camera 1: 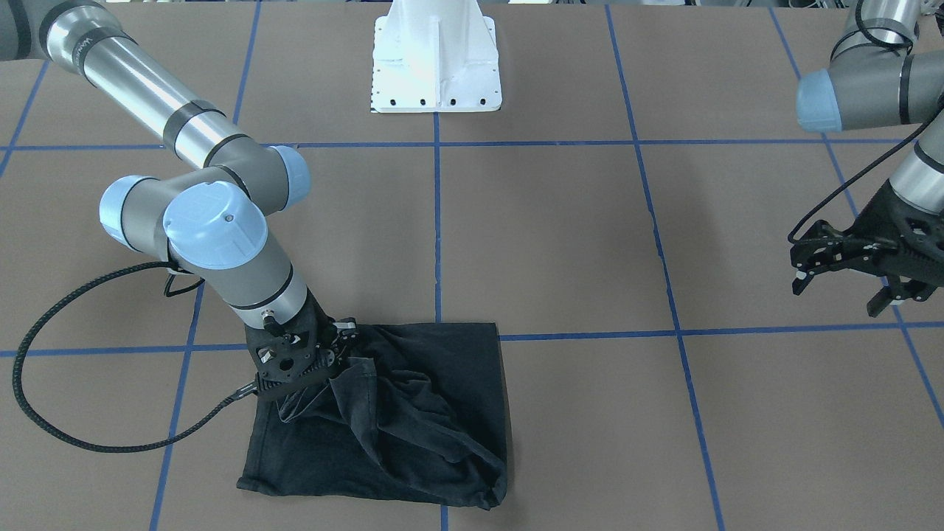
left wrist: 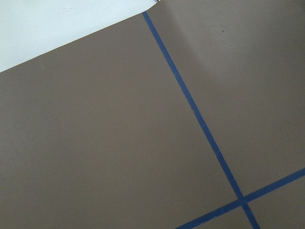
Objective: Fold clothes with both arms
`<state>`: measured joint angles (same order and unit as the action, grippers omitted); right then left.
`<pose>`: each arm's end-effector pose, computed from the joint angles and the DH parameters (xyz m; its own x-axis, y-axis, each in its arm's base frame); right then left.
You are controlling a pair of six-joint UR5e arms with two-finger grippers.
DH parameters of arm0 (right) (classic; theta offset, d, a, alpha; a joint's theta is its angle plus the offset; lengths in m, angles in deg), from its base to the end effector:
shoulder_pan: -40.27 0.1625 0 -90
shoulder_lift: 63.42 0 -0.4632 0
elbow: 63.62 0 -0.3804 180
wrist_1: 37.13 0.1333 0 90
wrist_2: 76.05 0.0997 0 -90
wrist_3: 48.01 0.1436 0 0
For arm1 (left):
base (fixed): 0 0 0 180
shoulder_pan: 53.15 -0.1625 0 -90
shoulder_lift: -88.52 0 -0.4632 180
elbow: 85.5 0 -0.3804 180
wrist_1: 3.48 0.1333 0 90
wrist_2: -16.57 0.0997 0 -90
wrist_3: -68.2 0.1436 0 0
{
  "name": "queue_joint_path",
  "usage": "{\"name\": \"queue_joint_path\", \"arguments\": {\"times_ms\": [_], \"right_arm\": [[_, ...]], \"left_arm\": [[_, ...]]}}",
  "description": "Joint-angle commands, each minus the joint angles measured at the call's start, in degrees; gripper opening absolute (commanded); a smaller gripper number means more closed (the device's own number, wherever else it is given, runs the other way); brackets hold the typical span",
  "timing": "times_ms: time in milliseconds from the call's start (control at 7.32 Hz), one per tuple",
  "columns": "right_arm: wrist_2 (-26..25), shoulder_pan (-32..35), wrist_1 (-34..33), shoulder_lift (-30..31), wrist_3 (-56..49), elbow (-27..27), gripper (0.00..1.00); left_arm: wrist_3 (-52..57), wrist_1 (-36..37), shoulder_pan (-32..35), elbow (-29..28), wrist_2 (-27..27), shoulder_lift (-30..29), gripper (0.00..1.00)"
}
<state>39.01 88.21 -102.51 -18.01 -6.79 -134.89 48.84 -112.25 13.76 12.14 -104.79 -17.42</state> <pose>-0.5031 -0.6657 0.3323 0.6221 -0.3276 0.7111 0.0217 0.9151 0.4026 0.1940 -0.6045 0.4792 0.7075 0.3948 -0.5862 -0.0586 0.8593 0.5081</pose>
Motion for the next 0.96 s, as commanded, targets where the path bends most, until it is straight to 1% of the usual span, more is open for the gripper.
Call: {"name": "queue_joint_path", "arguments": {"times_ms": [0, 137, 273, 410, 546, 683, 820], "right_arm": [[-0.2, 1.7, 0.2, -0.2, -0.5, 0.9, 0.00], [-0.5, 3.1, 0.3, -0.8, -1.0, 2.9, 0.00], [-3.0, 3.8, 0.8, -3.9, -2.0, 7.8, 0.00], [-5.1, 4.1, 0.9, -8.2, -2.8, 14.3, 0.00], [-7.7, 4.5, 3.5, -11.2, -2.9, 20.5, 0.00], [-9.8, 4.8, 8.4, -12.4, -3.4, 26.9, 0.00], [-11.6, 5.3, 10.8, -13.9, -5.8, 32.0, 0.00]], "left_arm": [[0.0, 0.0, 0.1, 0.0, 0.1, 0.0, 1.00], [-0.1, 0.0, 0.1, 0.0, 0.1, 0.0, 1.00], [-0.1, 0.1, 0.1, 0.0, 0.1, 0.0, 1.00], [-0.1, 0.1, 0.1, 0.1, 0.1, 0.1, 1.00], [-0.1, 0.1, 0.1, 0.1, 0.1, 0.1, 1.00], [-0.1, 0.1, 0.1, 0.1, 0.1, 0.1, 1.00], [-0.1, 0.1, 0.1, 0.1, 0.1, 0.1, 1.00]]}}
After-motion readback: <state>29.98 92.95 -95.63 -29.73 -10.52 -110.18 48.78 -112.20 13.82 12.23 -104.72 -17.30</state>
